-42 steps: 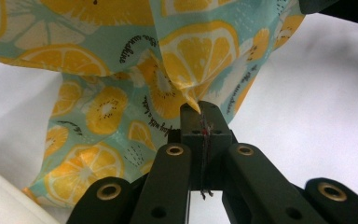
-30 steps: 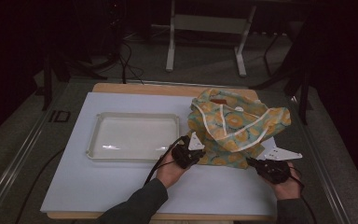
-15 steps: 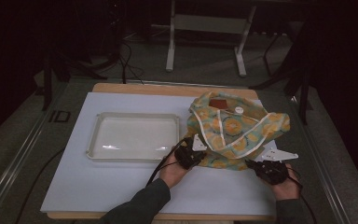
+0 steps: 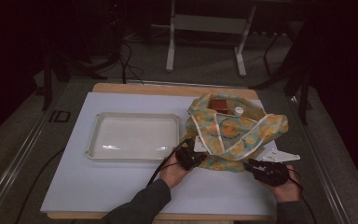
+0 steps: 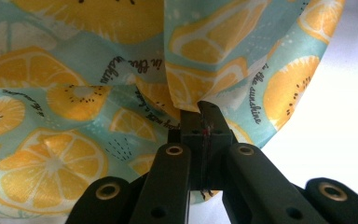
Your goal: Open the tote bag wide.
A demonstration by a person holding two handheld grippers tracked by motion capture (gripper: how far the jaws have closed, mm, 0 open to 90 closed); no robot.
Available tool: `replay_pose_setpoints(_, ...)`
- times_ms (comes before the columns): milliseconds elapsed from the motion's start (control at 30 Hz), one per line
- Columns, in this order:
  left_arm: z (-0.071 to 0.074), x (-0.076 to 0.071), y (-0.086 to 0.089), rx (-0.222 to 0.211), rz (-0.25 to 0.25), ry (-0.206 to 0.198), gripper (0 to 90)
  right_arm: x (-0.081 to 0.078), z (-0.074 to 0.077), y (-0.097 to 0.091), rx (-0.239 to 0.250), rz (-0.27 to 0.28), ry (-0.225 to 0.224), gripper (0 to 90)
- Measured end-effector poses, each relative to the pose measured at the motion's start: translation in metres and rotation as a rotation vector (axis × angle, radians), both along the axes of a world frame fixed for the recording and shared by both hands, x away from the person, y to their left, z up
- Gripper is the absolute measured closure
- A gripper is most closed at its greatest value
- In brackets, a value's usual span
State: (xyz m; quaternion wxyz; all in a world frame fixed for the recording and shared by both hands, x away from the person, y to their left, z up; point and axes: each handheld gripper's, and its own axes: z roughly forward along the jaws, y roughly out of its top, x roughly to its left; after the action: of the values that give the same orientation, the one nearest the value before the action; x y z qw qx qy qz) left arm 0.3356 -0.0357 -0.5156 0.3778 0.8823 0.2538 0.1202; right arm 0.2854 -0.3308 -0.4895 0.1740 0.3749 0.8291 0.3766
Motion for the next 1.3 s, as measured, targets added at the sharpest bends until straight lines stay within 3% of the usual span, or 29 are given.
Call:
replay_pose_setpoints(133,-0.001,0.0,-0.001,-0.002,0.003,0.0,89.1,-0.003,0.01,0.002,0.039,-0.004,-0.02,54.1)
replay_pose_setpoints(333,-0.002,0.0,-0.001,0.0,0.003,0.0,88.9,-0.006,0.022,0.007,0.105,-0.022,-0.056,47.0)
replay_pose_setpoints(433,-0.002,-0.001,-0.001,-0.001,0.004,-0.001,88.9,-0.007,0.026,0.009,0.118,-0.031,-0.064,54.3)
replay_pose_setpoints(667,-0.003,-0.001,0.002,-0.01,0.011,0.007,88.9,-0.009,0.026,0.013,0.123,0.002,-0.084,89.1)
replay_pose_setpoints(800,0.0,-0.002,0.008,-0.009,-0.004,0.011,88.5,-0.009,0.024,0.014,0.105,0.014,-0.079,90.0)
replay_pose_setpoints(933,0.004,-0.006,0.014,-0.06,0.001,0.02,85.4,-0.008,0.021,0.016,0.094,0.024,-0.07,90.0)
replay_pose_setpoints(1300,0.024,-0.015,0.035,-0.136,0.004,0.015,73.0,-0.005,0.012,0.015,0.08,0.025,-0.041,90.0)
